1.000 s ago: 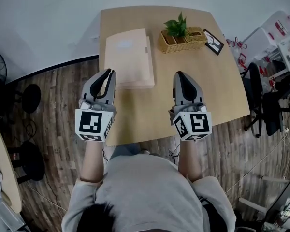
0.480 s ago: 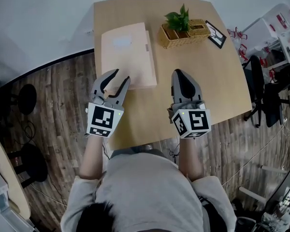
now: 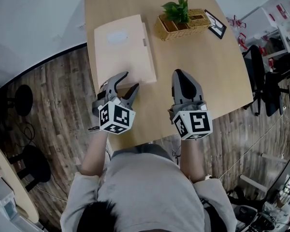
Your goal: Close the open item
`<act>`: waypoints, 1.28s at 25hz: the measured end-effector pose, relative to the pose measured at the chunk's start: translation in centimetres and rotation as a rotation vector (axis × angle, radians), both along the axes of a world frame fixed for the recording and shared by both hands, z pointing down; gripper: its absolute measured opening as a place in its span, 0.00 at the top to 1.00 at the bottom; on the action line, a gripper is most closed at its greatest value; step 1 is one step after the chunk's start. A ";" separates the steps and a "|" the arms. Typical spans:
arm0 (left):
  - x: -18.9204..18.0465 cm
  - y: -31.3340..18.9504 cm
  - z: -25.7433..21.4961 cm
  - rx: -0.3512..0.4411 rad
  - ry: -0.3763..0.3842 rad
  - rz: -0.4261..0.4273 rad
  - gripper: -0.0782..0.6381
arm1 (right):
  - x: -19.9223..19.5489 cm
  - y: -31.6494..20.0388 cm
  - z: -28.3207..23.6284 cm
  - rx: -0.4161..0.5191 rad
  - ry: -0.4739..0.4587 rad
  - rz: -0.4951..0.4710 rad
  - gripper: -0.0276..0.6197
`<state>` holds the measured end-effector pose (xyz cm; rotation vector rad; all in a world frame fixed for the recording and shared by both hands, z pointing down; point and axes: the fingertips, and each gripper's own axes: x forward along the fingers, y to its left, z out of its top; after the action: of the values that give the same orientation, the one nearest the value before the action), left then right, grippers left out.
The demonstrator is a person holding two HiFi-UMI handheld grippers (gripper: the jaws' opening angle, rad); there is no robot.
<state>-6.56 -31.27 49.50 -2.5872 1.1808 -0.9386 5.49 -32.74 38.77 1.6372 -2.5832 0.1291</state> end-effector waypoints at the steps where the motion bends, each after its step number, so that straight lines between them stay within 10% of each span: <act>1: 0.3 -0.1 0.7 -0.004 -0.017 0.010 0.61 | 0.2 0.0 0.2 -0.006 0.003 0.006 0.94; 11: 1.2 -1.7 5.1 0.035 -0.182 0.016 0.60 | 1.9 -0.1 1.4 -0.031 0.023 0.055 0.94; 20: 1.5 -2.2 4.9 0.068 -0.155 -0.003 0.70 | 2.3 0.1 1.8 -0.041 0.040 0.062 0.94; 32: 2.6 -2.5 7.7 -0.193 -0.161 0.016 0.83 | 3.2 1.0 1.4 -0.038 0.054 0.079 0.94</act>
<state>-3.99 -33.74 57.22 -2.5990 1.0752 -1.2896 8.72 -31.78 40.14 1.7063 -2.4626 0.1364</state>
